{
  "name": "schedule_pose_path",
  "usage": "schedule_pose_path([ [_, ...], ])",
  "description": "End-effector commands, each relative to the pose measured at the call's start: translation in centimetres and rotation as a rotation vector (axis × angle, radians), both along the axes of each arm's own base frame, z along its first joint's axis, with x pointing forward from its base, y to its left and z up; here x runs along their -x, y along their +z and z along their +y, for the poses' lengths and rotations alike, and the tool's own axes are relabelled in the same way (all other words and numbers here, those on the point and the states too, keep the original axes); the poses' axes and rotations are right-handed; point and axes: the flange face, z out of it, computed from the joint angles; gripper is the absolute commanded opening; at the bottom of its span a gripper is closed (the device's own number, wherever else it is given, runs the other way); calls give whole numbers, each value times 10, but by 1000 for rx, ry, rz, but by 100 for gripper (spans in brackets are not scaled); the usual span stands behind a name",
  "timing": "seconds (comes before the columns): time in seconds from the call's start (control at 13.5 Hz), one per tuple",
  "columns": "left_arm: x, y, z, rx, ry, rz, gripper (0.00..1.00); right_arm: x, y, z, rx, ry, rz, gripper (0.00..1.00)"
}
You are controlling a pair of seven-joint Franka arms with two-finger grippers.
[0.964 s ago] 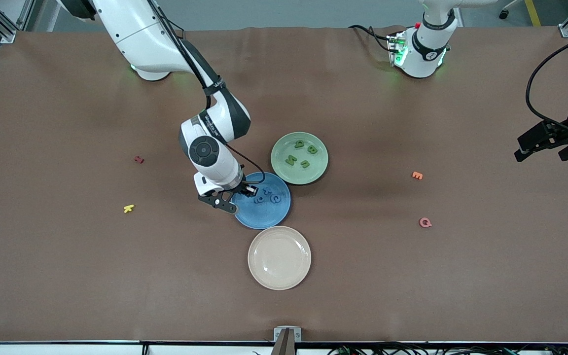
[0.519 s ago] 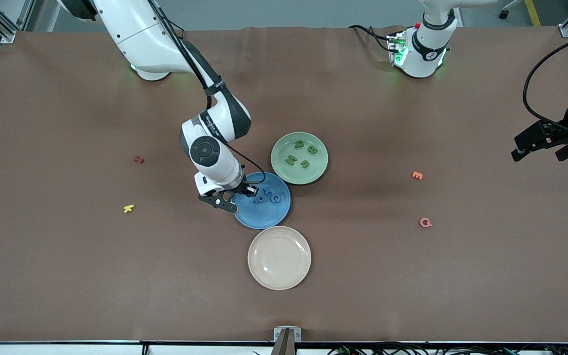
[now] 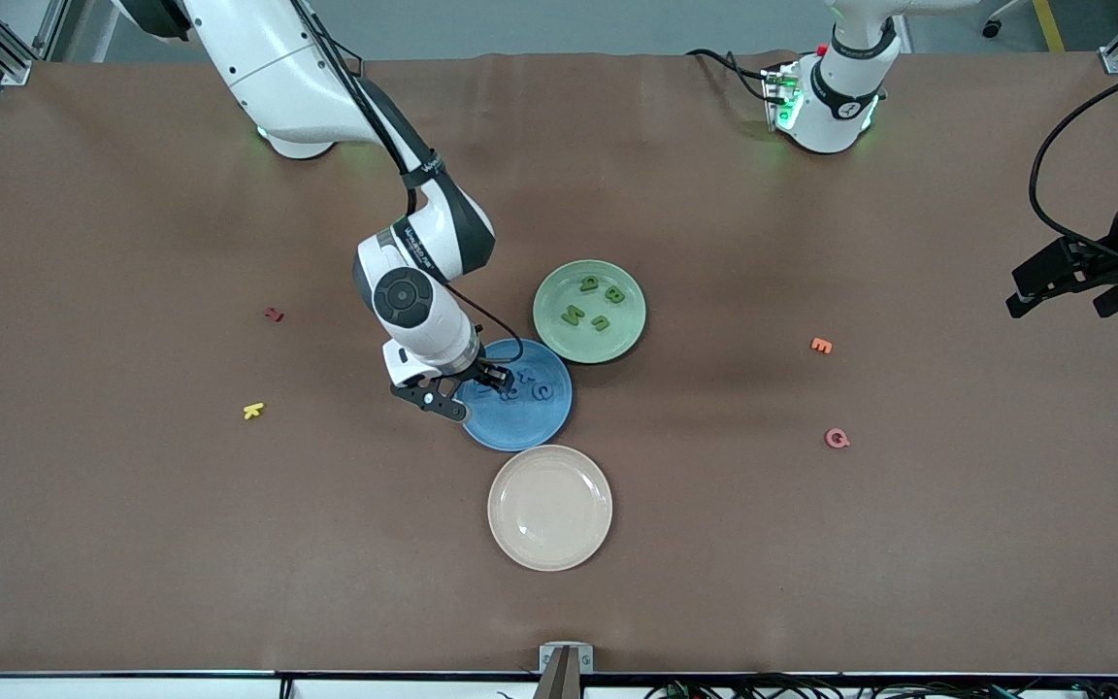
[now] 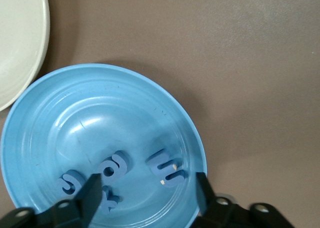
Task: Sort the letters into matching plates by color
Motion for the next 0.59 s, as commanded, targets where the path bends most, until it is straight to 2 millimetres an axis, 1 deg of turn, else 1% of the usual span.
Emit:
schedule_pose_path([
  [0.0,4,8,0,-19,-5,2,100,-3,2,3,9,-9,-11,100],
  [0.07,4,8,0,-19,-5,2,100,-5,3,1,13,-3,-13,100],
  [0.15,4,8,-1,-19,-7,2,100,-10,9,-4,26,15,-24,100],
  [0.22,4,8,0,-19,-5,2,100,-15,14,-13,52,38,-25,100],
  [0.37,4,8,0,-19,-6,2,100,-27,44,-40,106,106,13,100],
  [0.44,4,8,0,-19,-6,2,100,-27,59,-53,120,136,47,100],
  [0.52,4,8,0,-19,-6,2,100,-29,75,-70,128,167,72,100],
])
